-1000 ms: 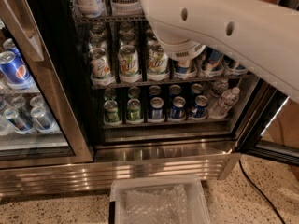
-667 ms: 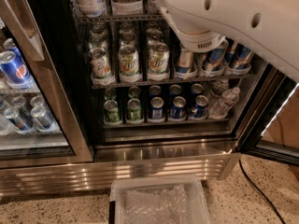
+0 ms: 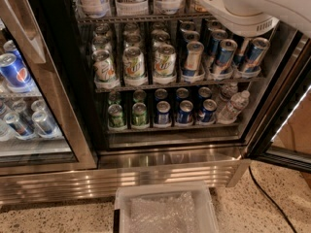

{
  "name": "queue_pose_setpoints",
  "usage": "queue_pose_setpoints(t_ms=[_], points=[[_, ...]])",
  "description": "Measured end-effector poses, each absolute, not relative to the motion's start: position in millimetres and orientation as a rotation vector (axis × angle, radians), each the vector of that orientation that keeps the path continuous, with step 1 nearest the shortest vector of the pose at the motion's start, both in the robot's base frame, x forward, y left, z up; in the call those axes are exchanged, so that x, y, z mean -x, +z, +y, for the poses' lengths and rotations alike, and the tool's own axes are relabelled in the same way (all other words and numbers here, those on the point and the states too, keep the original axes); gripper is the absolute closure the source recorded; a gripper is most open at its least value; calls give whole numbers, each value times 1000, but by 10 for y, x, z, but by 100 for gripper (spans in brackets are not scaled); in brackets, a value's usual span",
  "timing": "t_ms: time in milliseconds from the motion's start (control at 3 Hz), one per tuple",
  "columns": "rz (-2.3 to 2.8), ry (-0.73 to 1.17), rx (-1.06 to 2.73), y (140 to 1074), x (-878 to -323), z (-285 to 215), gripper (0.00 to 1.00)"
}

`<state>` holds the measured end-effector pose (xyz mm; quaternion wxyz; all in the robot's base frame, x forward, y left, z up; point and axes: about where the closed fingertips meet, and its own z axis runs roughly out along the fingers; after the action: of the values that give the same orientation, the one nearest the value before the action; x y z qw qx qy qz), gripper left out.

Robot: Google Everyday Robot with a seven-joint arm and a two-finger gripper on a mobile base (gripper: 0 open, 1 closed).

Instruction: Pick blue plastic bottle from top shelf of fridge

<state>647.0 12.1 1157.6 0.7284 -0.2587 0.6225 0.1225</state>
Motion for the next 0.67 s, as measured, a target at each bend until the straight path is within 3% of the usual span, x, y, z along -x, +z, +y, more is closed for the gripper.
queue_pose_setpoints(t_ms=[667], points=[[1439, 459, 803, 11196, -6031, 319, 100]])
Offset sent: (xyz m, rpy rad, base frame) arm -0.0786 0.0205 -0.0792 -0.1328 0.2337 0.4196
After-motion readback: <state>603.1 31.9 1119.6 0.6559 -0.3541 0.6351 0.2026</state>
